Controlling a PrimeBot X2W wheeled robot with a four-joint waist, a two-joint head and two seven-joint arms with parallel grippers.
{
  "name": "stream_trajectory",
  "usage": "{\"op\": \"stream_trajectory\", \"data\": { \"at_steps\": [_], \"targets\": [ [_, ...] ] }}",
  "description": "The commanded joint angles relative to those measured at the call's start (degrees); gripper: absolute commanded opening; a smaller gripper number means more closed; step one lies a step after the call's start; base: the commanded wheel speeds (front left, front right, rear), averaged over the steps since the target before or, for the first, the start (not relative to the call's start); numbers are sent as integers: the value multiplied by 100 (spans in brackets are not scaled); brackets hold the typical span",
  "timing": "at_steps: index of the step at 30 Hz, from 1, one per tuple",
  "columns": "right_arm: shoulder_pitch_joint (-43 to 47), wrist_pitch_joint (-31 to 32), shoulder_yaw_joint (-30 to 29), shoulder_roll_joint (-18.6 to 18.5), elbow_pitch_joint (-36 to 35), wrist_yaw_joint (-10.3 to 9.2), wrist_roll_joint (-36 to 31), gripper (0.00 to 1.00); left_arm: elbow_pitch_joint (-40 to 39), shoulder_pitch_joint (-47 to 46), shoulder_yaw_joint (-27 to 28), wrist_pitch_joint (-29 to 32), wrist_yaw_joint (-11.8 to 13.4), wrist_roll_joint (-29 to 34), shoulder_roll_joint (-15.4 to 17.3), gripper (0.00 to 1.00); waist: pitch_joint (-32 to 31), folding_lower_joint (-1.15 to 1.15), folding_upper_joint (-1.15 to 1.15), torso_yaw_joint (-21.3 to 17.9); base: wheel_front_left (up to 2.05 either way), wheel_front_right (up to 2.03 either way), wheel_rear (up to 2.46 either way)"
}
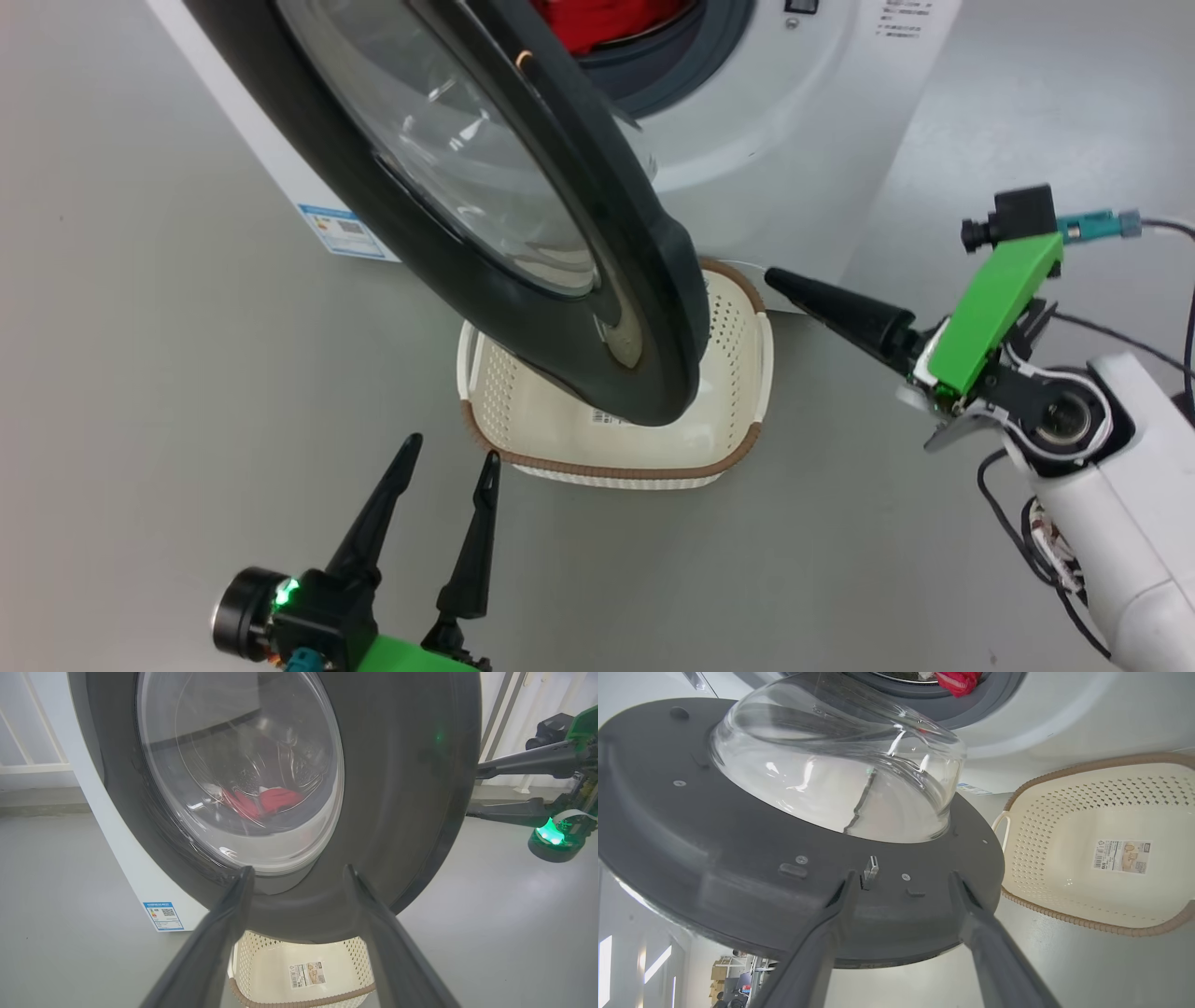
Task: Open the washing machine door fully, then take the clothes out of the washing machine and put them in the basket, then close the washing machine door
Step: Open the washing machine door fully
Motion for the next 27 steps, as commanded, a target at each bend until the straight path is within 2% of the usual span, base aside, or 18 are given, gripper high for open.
{"op": "stream_trajectory", "data": {
  "at_steps": [1,16,27],
  "targets": [
    [177,-97,15,0,-176,44,-66,100,-100,29,237,-69,-39,53,44,100,-87,0,0,-135,0,0,0],
    [1221,-624,85,-70,-377,44,-120,100,-31,158,558,-69,-86,97,44,100,-269,0,0,-552,0,0,0],
    [1980,-1430,69,-337,-550,44,-375,100,15,298,658,-69,-114,115,44,100,-405,0,0,-679,0,0,0]
  ]
}}
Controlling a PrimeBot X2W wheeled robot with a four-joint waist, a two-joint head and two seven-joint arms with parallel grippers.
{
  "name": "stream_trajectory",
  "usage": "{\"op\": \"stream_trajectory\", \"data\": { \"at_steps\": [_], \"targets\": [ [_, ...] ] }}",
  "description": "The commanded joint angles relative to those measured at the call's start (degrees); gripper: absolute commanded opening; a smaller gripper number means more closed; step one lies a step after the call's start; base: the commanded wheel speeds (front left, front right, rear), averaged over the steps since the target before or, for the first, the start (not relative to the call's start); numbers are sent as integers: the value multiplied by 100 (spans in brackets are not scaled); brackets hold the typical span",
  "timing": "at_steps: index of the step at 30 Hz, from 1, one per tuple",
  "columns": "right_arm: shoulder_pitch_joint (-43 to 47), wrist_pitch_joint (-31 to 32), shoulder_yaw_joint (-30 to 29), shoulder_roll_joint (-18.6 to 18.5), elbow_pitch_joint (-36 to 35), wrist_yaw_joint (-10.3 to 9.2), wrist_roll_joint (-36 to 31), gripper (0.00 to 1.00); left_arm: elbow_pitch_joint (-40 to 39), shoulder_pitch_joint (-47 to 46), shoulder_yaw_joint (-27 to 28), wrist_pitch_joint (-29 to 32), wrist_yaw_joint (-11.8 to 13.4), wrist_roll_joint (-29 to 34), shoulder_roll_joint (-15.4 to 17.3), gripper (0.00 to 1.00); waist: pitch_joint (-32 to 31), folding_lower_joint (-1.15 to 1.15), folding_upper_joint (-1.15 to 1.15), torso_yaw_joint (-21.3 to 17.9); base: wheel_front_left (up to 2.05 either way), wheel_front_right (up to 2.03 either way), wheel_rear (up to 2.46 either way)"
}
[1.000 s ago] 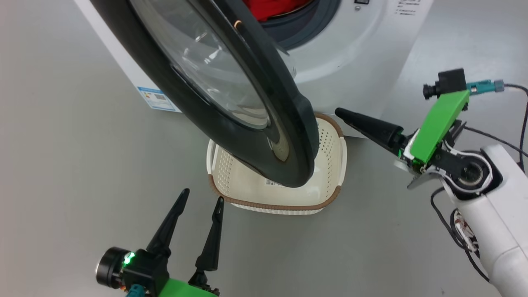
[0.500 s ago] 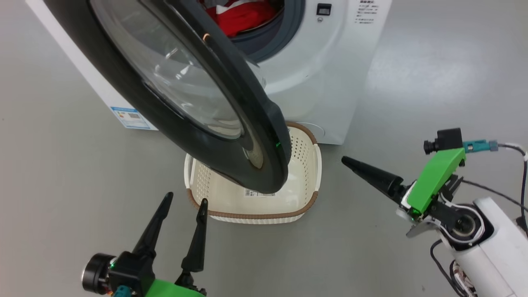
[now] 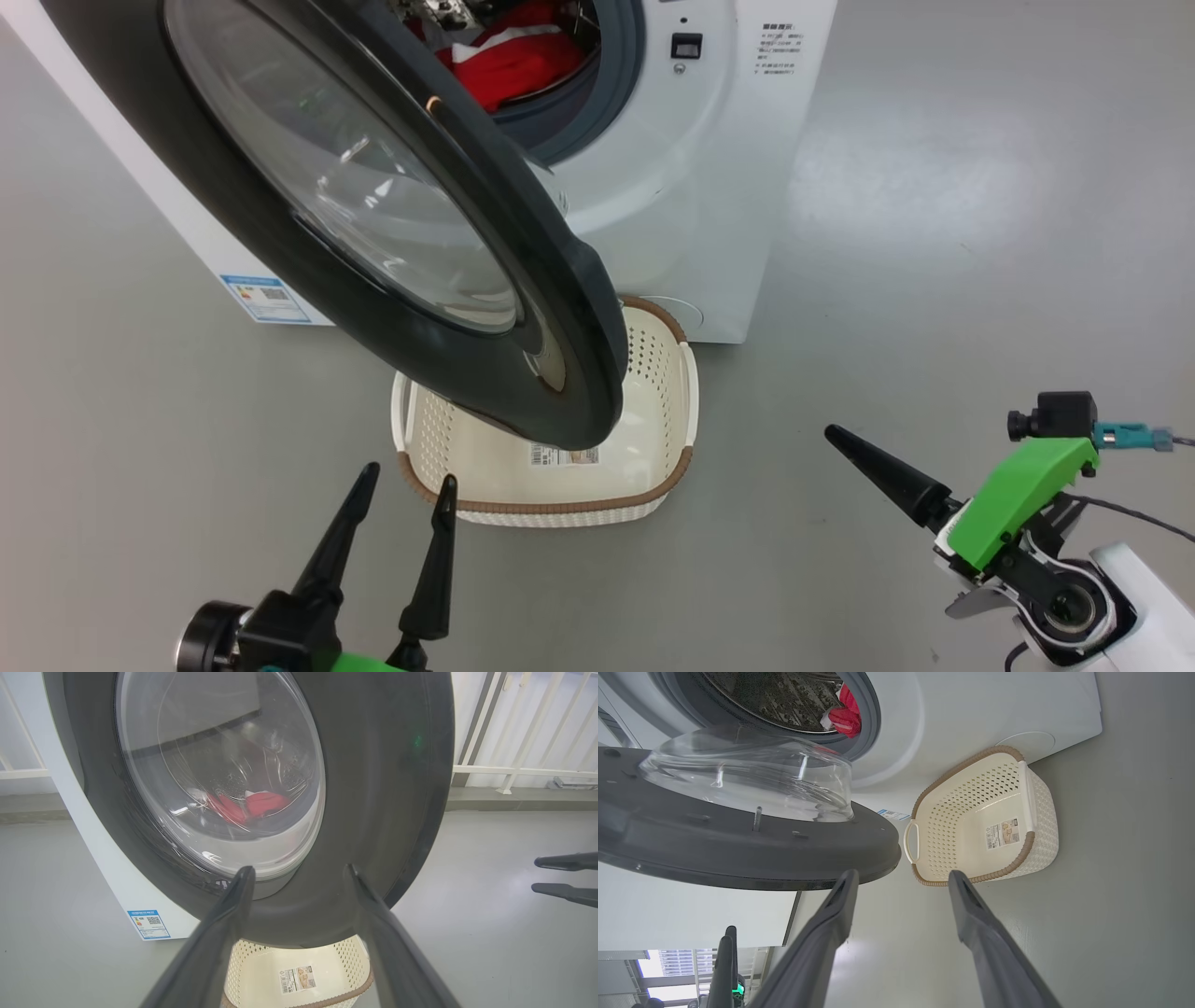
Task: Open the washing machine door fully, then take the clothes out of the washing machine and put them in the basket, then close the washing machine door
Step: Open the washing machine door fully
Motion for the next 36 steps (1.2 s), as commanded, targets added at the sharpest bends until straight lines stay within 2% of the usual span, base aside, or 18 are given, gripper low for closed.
{"op": "stream_trajectory", "data": {
  "at_steps": [1,14,28,33,36],
  "targets": [
    [89,-105,48,-92,-184,44,-60,100,-118,4,215,-69,-19,59,41,100,-18,0,0,-15,0,0,0],
    [537,-1278,580,-494,-213,44,-693,100,-74,79,240,-69,-40,82,41,100,-116,0,0,-66,0,0,0],
    [414,-3149,1760,-931,-31,44,-1735,100,-69,146,247,-69,-33,101,41,100,-163,0,0,-97,0,0,0],
    [384,-3385,1800,-928,41,44,-2048,100,-75,144,250,-69,-28,104,41,100,-160,0,0,-99,0,0,0],
    [434,-3403,1396,-801,-8,44,-2499,100,-86,139,263,-69,-14,100,41,100,-145,0,0,-112,0,0,0]
  ]
}}
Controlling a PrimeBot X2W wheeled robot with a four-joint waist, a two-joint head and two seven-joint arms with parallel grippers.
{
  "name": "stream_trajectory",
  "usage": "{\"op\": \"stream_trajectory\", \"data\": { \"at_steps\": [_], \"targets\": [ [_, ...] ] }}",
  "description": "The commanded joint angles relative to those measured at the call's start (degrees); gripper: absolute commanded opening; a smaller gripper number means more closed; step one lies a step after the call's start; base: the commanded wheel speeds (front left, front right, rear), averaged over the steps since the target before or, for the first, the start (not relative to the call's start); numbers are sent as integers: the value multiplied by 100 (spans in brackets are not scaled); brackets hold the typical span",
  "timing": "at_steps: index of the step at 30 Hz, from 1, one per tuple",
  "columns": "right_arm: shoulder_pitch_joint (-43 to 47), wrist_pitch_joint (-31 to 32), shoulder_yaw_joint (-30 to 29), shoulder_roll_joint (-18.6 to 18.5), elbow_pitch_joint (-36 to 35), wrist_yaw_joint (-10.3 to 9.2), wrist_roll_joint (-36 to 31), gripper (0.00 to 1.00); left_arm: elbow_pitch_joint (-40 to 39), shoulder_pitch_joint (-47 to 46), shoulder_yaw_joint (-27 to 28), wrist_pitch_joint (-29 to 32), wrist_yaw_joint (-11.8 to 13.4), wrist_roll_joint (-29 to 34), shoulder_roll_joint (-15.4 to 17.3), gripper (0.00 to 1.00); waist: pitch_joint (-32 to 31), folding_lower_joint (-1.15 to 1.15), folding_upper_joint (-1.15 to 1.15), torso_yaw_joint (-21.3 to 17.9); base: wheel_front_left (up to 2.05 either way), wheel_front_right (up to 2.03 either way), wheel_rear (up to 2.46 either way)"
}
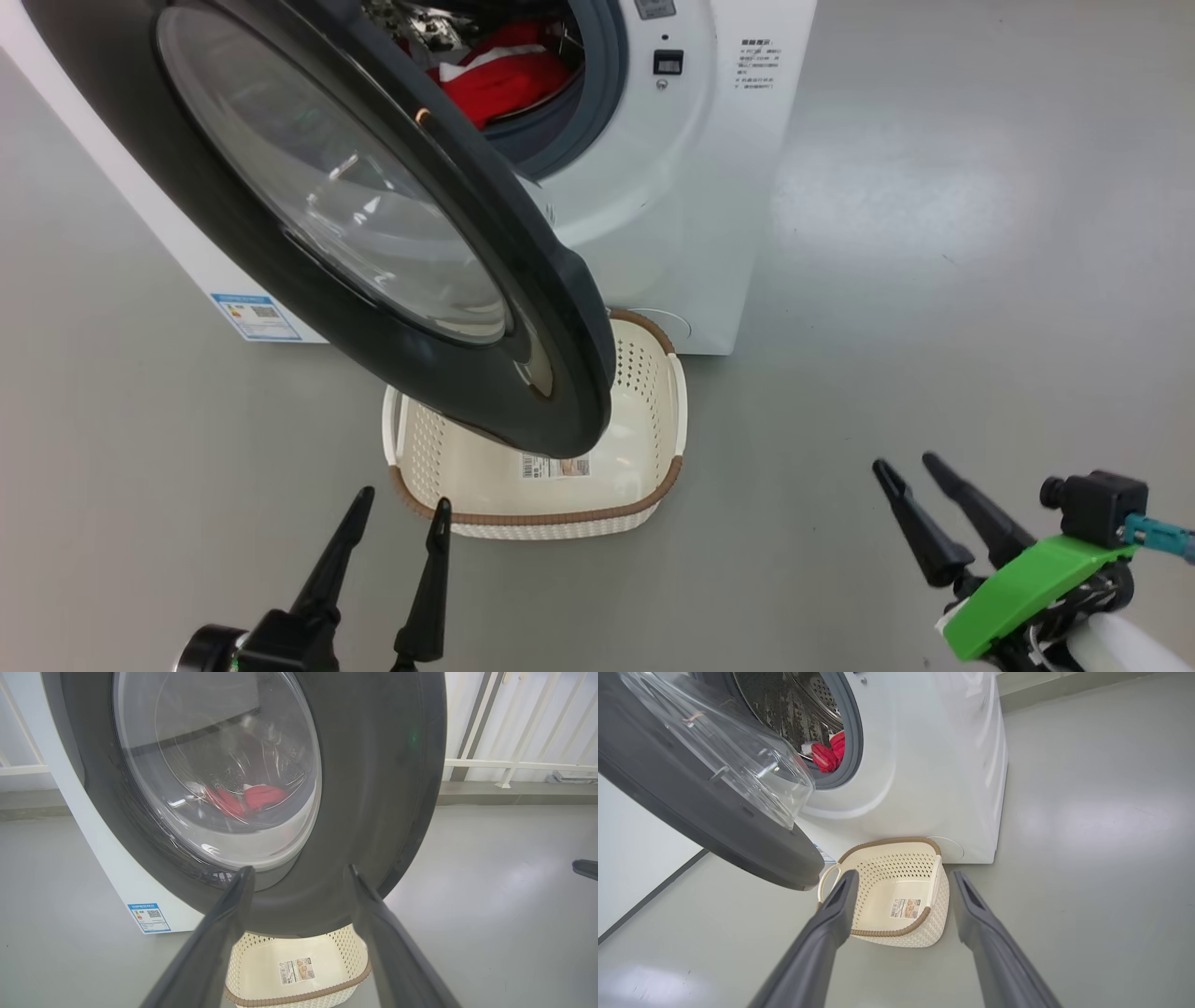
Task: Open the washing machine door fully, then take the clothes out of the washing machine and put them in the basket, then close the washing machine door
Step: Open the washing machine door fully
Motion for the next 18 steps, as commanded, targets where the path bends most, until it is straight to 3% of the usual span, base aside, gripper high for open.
{"op": "stream_trajectory", "data": {
  "at_steps": [1,9,18],
  "targets": [
    [8,-75,-215,7,-157,44,-285,100,-140,-69,196,-70,-7,49,38,100,11,0,0,-6,0,0,0],
    [713,-78,-1938,771,-750,44,-2155,100,-153,-97,240,-70,-12,63,38,100,37,0,0,-32,0,0,0],
    [1218,-78,-3248,1518,-1562,44,-3188,100,-183,-110,264,-70,-16,76,38,100,42,0,0,-47,0,0,0]
  ]
}}
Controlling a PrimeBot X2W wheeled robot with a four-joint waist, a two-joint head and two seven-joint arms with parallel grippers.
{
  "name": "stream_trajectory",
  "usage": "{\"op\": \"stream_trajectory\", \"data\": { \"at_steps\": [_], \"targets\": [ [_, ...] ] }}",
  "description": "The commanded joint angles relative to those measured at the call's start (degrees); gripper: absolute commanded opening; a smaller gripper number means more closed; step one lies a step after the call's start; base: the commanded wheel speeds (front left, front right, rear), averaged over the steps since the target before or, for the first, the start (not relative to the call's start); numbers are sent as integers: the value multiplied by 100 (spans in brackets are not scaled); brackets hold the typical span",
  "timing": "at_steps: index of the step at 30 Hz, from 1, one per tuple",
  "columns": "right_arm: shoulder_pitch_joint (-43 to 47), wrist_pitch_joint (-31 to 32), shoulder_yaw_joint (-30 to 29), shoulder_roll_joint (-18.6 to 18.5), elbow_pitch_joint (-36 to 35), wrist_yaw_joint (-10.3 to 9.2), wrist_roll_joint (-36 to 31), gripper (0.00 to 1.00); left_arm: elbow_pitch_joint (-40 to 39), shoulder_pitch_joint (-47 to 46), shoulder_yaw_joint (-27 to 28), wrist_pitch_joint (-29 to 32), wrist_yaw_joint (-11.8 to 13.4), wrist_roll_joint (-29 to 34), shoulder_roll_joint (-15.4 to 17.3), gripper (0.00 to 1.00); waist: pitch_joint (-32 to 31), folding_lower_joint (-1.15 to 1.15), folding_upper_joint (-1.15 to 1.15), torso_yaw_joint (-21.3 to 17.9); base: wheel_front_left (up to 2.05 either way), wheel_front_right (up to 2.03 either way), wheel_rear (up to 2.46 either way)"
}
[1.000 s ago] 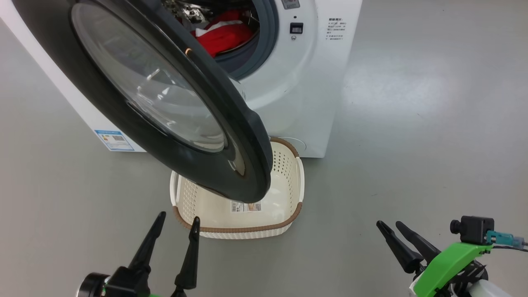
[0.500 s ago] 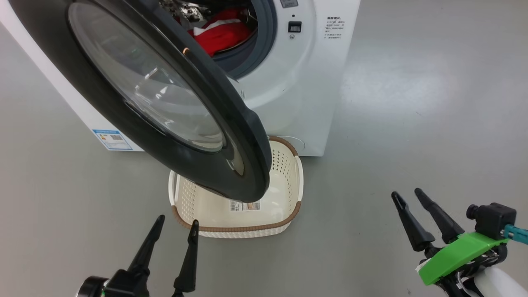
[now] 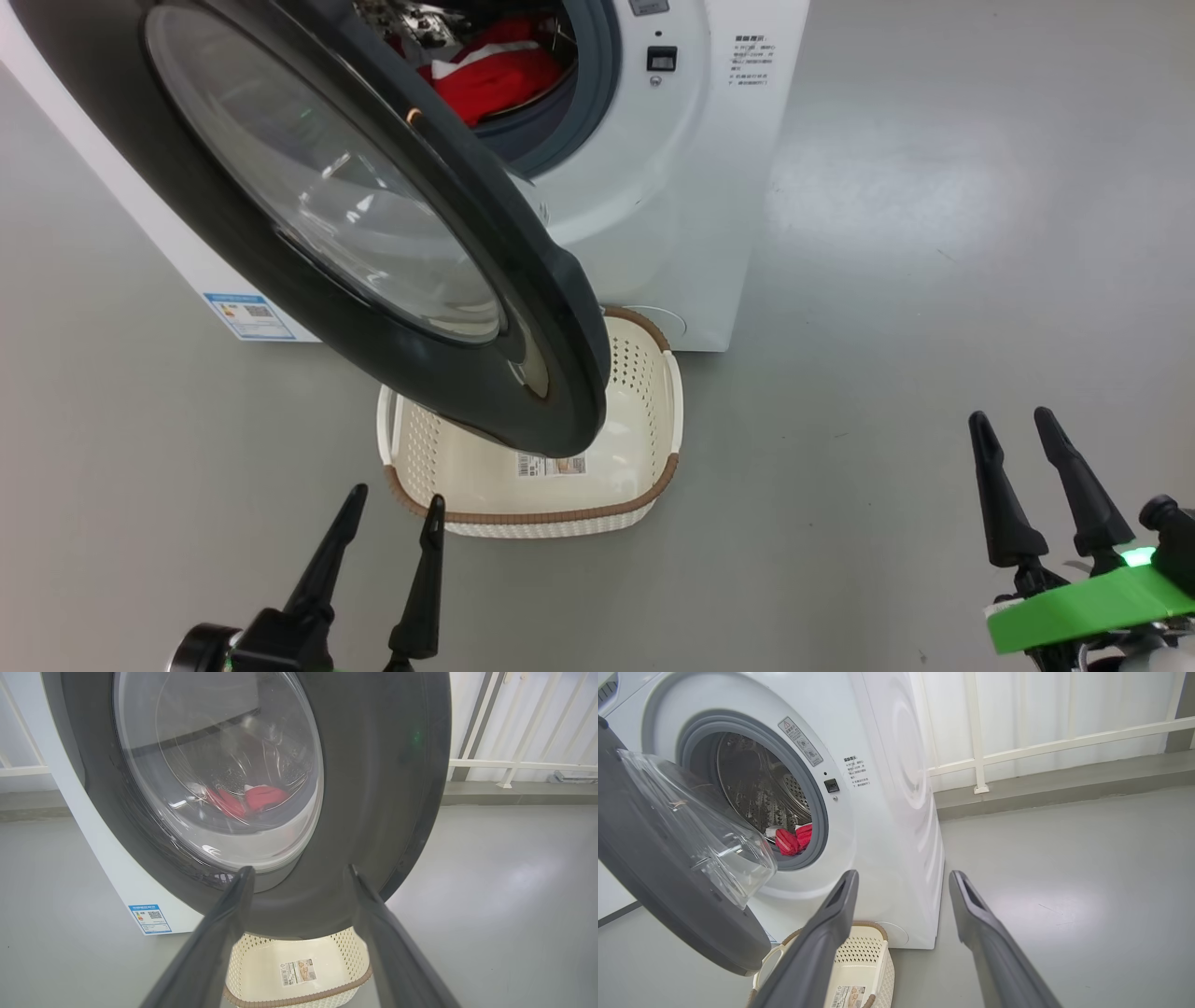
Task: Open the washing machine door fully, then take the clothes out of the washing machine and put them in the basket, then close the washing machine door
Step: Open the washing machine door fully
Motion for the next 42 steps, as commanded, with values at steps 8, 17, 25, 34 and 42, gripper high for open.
{"op": "stream_trajectory", "data": {
  "at_steps": [8,17,25,34,42],
  "targets": [
    [389,-48,-116,179,-88,43,-465,100,-163,-117,207,-70,-7,58,34,100,12,0,0,28,0,0,0],
    [481,-48,-132,233,248,43,-693,100,-153,-110,197,-70,2,50,34,100,3,0,0,37,0,0,0],
    [438,-48,-151,234,201,43,-743,100,-164,-97,203,-70,-4,56,34,100,-7,0,0,33,0,0,0],
    [331,-48,-89,262,123,43,-687,100,-152,-112,191,-70,-5,39,34,100,-9,0,0,65,0,0,0],
    [98,-48,108,253,-71,43,-385,2,-137,-101,134,-70,7,14,34,100,-43,0,0,149,0,0,0]
  ]
}}
